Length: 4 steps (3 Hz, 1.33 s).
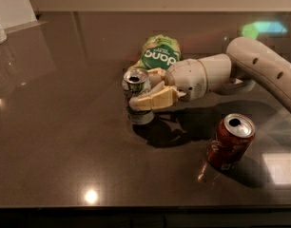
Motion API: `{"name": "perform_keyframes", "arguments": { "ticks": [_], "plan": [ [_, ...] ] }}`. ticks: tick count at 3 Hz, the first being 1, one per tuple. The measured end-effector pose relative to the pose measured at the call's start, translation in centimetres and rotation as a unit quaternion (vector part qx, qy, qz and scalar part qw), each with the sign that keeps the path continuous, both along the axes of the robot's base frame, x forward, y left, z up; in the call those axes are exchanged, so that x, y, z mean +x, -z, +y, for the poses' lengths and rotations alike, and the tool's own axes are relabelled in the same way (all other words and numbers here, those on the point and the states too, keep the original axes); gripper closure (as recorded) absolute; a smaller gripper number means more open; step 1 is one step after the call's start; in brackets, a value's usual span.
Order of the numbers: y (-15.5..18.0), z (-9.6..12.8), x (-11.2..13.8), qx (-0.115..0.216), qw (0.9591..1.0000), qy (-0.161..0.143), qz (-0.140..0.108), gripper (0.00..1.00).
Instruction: Place 7up can upright
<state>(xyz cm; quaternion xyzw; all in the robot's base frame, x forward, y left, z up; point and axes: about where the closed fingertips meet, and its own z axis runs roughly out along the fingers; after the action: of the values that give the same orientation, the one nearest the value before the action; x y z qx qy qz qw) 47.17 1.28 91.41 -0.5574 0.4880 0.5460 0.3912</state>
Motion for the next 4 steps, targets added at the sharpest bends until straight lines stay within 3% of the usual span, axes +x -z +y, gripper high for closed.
{"name": "perform_keyframes", "arguments": {
  "ticks": [1, 4],
  "plan": [
    [0.6, -0.2, -0.1, 0.011, 0.9999, 0.003, -0.004, 0.82],
    [1.9, -0.9, -0.2, 0.014, 0.9998, 0.011, -0.006, 0.12]
  ]
}}
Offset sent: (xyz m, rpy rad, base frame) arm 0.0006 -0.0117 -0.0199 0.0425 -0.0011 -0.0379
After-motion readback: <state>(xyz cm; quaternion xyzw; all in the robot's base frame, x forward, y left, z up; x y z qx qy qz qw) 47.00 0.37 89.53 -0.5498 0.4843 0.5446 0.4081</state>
